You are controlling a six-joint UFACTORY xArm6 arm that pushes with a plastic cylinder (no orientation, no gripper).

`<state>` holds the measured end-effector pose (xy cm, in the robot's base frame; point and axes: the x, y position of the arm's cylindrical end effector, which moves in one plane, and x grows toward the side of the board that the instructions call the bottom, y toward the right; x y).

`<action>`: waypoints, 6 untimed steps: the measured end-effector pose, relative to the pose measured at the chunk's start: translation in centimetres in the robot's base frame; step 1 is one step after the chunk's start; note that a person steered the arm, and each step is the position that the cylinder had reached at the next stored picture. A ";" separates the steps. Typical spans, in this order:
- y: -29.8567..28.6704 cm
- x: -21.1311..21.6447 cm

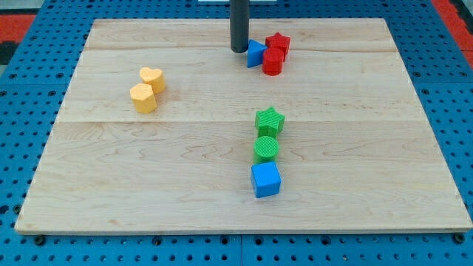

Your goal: Separate the triangle and red blocks

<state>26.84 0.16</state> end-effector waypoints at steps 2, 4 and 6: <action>7.8 -4.0; 0.2 4.4; -11.8 5.2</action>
